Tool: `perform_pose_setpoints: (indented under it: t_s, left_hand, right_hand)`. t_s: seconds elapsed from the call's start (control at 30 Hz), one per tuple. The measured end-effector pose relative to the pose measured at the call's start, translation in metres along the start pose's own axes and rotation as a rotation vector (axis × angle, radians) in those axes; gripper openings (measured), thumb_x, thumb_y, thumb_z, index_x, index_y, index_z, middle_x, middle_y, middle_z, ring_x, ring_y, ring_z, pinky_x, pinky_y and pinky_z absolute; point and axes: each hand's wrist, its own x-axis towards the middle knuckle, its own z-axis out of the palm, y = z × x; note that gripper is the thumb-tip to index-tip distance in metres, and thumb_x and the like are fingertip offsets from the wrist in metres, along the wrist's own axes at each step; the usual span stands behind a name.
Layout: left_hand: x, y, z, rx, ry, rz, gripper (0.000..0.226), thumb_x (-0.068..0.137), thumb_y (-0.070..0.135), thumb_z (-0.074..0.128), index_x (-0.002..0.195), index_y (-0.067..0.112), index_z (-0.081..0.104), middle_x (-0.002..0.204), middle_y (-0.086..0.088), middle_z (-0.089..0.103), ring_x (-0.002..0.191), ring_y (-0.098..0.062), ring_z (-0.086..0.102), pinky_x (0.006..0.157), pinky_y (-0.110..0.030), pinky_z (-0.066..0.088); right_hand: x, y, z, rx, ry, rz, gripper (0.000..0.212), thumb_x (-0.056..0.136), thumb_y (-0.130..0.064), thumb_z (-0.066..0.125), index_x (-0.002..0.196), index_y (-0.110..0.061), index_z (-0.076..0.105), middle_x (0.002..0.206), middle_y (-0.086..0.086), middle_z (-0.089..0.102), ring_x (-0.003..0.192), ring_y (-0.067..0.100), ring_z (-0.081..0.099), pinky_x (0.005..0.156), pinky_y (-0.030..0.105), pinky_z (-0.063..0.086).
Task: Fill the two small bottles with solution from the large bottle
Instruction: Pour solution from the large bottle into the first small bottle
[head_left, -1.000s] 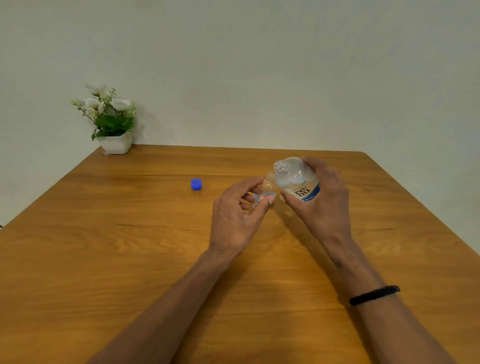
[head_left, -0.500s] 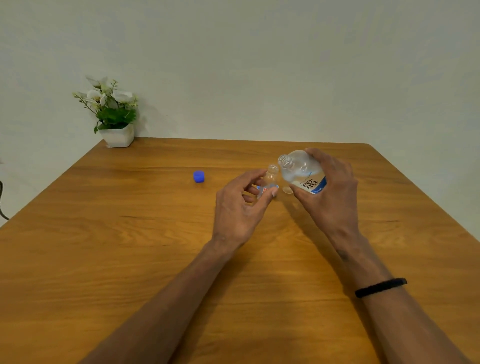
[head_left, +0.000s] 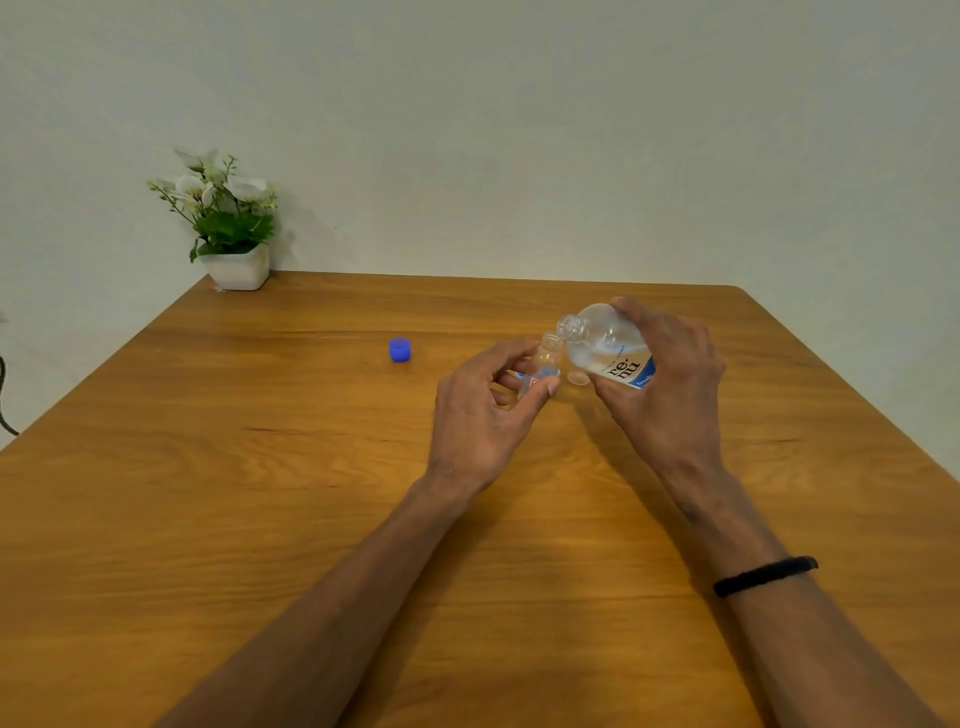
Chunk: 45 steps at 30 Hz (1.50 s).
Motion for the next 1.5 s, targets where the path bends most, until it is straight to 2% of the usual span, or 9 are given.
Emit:
perform_pose_setpoints:
  t_s: [0.23, 0.6, 0.87, 1.13, 1.5]
  left_hand:
    - [0.0002, 0.0017, -0.0005, -0.008, -0.011, -0.027, 0.043, 0.087, 0.033, 0.084, 0.128, 0.027, 0.071, 0.099, 0.019, 0.072, 0.089, 0.002, 0.069, 0.073, -0.023, 0.062]
    - [-0.0001, 0.0010, -0.0018, 0.010, -0.032, -0.016, 0.045, 0.088, 0.034, 0.084, 0.130, 0.026, 0.069, 0.101, 0.017, 0.071, 0.092, 0.003, 0.069, 0.071, -0.014, 0.059]
    - [0.0010, -0.0004, -0.0015, 0.027, -0.032, -0.009, 0.045, 0.089, 0.034, 0.083, 0.130, 0.022, 0.069, 0.105, 0.010, 0.075, 0.088, 0.001, 0.070, 0.071, -0.012, 0.058]
    - [0.0014, -0.0018, 0.0003, 0.014, -0.025, -0.031, 0.043, 0.086, 0.032, 0.085, 0.125, 0.020, 0.072, 0.102, 0.010, 0.077, 0.086, 0.000, 0.071, 0.068, -0.011, 0.056]
    - [0.0014, -0.0025, -0.0002, 0.029, -0.027, -0.014, 0.047, 0.087, 0.034, 0.085, 0.129, 0.018, 0.071, 0.106, 0.006, 0.077, 0.089, 0.001, 0.070, 0.069, -0.009, 0.056]
  right_hand:
    - [-0.0006, 0.0005, -0.0003, -0.031, -0.018, -0.009, 0.081, 0.074, -0.022, 0.093, 0.147, -0.026, 0.060, 0.141, 0.000, 0.066, 0.130, 0.027, 0.054, 0.111, 0.059, 0.038]
    - [-0.0003, 0.0011, -0.0014, -0.071, -0.022, -0.020, 0.082, 0.072, -0.021, 0.093, 0.146, -0.028, 0.060, 0.140, -0.001, 0.066, 0.132, 0.026, 0.053, 0.114, 0.061, 0.035]
    - [-0.0002, 0.0014, -0.0011, -0.094, -0.023, -0.030, 0.082, 0.072, -0.019, 0.093, 0.146, -0.027, 0.060, 0.140, 0.001, 0.066, 0.131, 0.029, 0.054, 0.113, 0.062, 0.036]
    - [-0.0001, 0.0018, -0.0010, -0.117, -0.024, -0.041, 0.082, 0.071, -0.018, 0.093, 0.146, -0.027, 0.060, 0.140, 0.000, 0.066, 0.131, 0.030, 0.055, 0.117, 0.066, 0.031]
    - [0.0010, 0.0013, -0.0034, -0.134, -0.015, -0.052, 0.084, 0.070, -0.016, 0.094, 0.146, -0.027, 0.061, 0.140, 0.001, 0.065, 0.131, 0.031, 0.054, 0.117, 0.069, 0.030]
